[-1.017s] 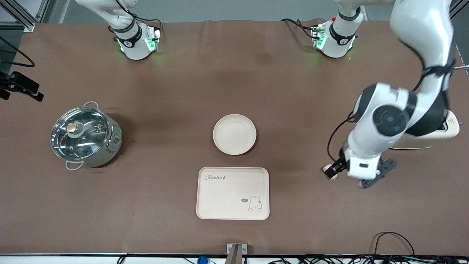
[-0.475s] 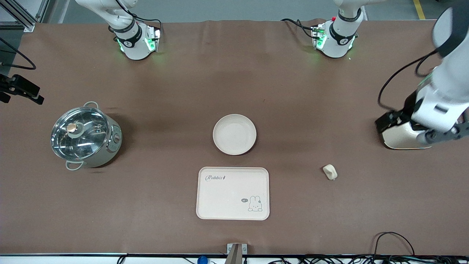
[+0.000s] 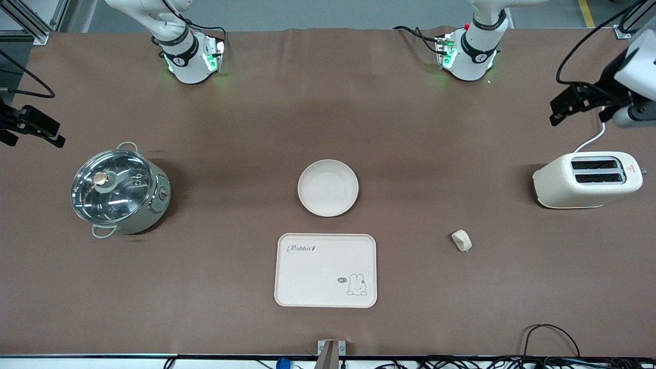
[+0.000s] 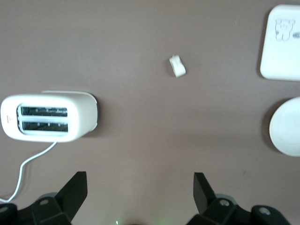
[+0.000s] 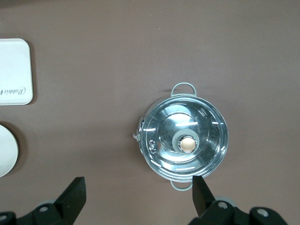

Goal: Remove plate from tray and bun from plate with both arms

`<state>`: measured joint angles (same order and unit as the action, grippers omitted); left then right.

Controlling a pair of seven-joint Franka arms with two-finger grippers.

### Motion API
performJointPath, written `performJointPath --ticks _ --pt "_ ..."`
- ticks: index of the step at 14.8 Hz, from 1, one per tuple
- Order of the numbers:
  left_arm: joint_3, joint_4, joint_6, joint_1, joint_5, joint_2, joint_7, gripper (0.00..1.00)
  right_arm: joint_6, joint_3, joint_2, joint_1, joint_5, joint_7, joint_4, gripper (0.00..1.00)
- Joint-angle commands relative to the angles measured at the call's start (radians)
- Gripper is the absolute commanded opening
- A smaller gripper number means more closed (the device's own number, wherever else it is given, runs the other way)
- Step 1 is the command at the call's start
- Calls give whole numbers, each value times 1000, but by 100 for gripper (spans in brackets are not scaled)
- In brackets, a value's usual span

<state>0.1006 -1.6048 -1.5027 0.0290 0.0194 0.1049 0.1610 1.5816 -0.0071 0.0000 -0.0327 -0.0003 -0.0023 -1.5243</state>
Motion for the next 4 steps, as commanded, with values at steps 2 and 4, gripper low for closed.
performJointPath --ticks 2,4 --pt "-13 -93 -2 19 -10 104 -46 100 12 -1 -17 8 -20 -4 -31 100" --pt "-15 -54 24 14 -13 89 -80 100 15 -1 -15 5 -36 -5 -28 100"
